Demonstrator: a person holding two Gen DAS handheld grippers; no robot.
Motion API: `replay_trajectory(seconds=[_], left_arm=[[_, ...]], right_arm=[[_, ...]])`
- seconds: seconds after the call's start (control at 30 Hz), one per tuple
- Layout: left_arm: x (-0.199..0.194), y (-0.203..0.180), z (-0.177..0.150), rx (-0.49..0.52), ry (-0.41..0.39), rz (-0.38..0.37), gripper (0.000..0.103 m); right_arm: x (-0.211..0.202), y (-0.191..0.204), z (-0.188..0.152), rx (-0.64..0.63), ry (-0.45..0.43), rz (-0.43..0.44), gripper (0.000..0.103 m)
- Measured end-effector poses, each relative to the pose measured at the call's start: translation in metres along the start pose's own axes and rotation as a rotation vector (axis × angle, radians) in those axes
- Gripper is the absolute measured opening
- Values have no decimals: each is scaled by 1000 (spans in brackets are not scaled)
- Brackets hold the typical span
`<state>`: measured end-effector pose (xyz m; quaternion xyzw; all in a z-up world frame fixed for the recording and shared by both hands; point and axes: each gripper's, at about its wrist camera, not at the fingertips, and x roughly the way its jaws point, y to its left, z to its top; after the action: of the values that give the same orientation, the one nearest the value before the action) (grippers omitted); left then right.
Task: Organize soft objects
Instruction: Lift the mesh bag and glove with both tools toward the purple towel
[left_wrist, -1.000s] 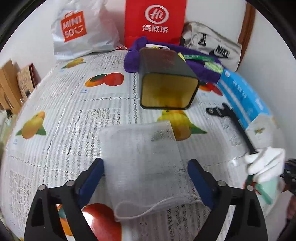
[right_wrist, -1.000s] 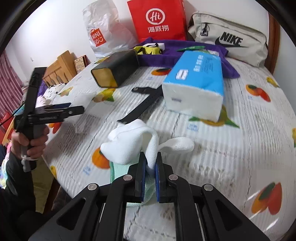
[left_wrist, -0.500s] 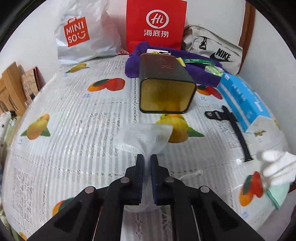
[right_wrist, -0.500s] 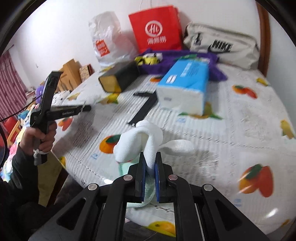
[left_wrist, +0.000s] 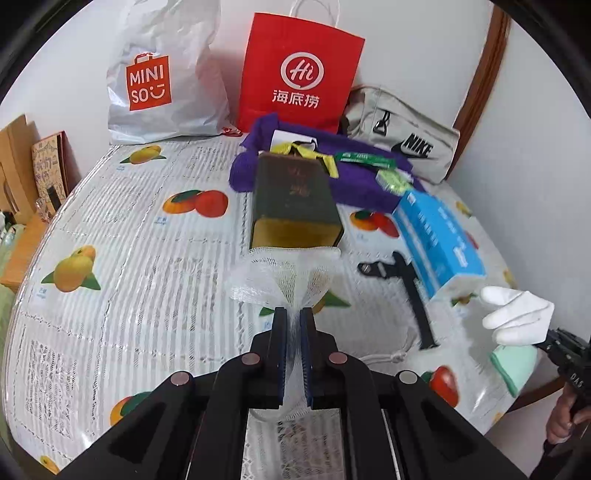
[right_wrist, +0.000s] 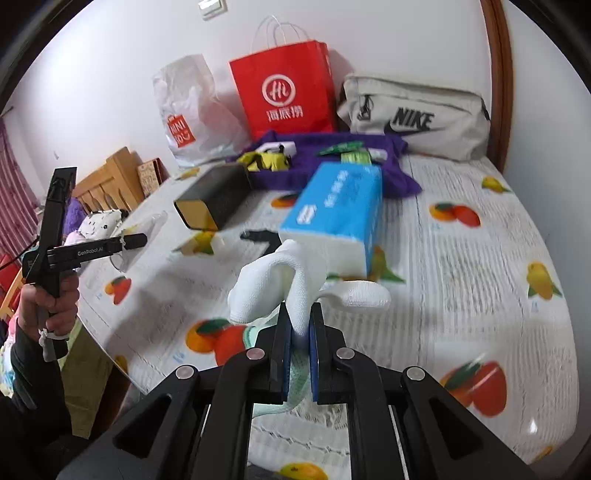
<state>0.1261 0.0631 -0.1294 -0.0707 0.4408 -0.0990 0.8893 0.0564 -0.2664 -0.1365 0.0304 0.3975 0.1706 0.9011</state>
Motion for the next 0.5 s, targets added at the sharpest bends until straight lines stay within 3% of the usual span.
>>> replay_trajectory(seconds=[0.27, 0.5], left_arm=[[-12, -2, 30, -24, -18, -65, 7], [-5, -7, 61, -26, -17, -73, 7]], right_arm=[[-1, 7, 35, -19, -39, 26, 8], [10, 11, 71, -26, -70, 47, 8]])
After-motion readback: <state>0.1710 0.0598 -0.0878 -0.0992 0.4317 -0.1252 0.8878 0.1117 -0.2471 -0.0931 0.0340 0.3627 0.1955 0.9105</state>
